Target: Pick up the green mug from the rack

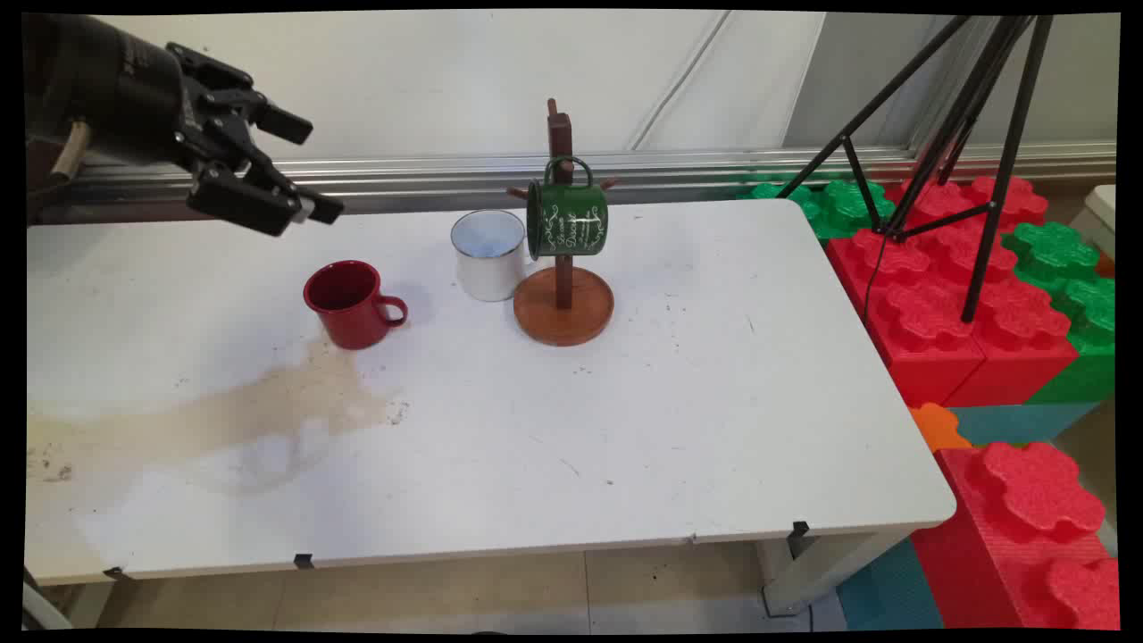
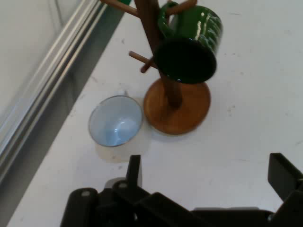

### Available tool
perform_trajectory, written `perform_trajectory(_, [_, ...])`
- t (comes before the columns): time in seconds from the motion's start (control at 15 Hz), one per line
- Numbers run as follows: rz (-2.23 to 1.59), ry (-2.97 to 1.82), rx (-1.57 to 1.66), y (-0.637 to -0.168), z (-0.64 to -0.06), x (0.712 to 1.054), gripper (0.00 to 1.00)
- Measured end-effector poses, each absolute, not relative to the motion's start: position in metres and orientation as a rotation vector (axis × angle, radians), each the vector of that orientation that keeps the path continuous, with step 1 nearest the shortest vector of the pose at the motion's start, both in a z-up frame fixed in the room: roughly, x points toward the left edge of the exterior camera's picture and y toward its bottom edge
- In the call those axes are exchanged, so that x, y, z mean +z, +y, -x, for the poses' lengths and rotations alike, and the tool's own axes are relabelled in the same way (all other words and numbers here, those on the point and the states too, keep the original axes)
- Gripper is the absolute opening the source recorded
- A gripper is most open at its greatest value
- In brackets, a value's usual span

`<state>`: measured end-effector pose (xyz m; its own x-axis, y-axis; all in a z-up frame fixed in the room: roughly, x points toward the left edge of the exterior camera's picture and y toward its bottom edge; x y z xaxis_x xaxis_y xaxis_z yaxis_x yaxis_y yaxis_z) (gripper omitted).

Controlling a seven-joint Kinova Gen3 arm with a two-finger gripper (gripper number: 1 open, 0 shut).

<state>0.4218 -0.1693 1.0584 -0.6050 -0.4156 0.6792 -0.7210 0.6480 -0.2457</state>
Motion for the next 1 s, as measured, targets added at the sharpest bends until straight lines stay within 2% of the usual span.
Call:
perform_trajectory(0.47, [-0.85,-2.309,0.623,-0.185,-0.408,1.038,1.0])
perform_trajectory(1.0, [-0.857,-2.251,0.569,-0.233,-0.378,1.006,1.0])
